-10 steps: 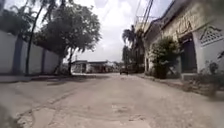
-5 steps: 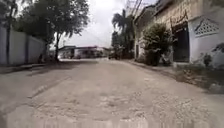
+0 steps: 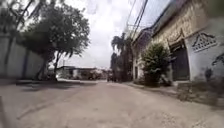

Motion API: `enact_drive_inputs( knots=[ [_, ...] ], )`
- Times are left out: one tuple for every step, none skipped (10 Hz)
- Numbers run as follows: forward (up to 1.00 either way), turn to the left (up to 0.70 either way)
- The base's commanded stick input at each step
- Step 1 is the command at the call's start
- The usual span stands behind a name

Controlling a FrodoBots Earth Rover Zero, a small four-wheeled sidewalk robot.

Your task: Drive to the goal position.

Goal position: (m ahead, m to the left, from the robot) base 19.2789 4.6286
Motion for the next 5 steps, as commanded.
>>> enact_drive_inputs(
  knots=[
    [0.5, 0.01],
    [0.5, 0.01],
    [0.5, 0.01],
    [0.5, 0.01],
    [0.5, 0.01]
  ],
)
